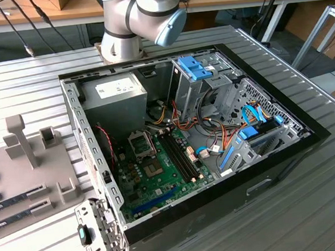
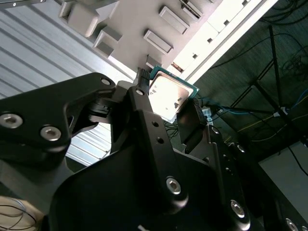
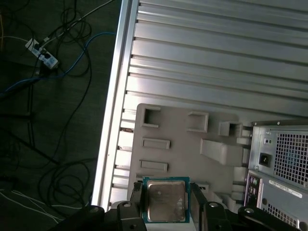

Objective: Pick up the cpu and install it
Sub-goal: 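Pick up the cpu and move it towards the insertion slot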

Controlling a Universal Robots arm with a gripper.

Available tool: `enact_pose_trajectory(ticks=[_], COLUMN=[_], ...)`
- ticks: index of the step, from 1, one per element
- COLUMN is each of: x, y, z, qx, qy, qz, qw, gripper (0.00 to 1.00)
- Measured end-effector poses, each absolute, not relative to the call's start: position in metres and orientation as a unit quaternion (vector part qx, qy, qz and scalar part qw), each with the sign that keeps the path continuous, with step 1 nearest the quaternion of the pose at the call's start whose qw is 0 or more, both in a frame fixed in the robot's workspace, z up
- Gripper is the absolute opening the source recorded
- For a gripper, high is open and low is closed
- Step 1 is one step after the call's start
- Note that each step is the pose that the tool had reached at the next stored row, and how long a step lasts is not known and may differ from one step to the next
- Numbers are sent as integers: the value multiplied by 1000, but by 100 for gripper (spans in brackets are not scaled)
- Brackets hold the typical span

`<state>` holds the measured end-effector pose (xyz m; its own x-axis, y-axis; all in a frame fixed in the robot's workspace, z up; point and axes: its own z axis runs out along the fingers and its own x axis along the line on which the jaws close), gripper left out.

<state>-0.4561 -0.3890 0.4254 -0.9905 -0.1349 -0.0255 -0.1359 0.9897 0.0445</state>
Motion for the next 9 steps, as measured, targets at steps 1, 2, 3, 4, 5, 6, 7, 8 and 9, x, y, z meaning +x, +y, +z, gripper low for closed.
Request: enact_pose_trajectory(ticks=[1,2,3,4,5,6,7,8,9], x=[-456,-456,-455,-455,-454,-454,-453,-453,-452], y=[-389,-390,-391,-392,-393,-393,-394,-395,-395], z=[425,425,425,425,425,425,425,425,424], qx=[-68,-68,-68,-68,-68,-68,-68,-68,-68], qy=[997,997,997,997,997,997,997,997,997], qz=[23,23,23,23,23,23,23,23,23], qw=[11,11,11,11,11,11,11,11,11], gripper=[47,47,47,47,47,47,47,47,47])
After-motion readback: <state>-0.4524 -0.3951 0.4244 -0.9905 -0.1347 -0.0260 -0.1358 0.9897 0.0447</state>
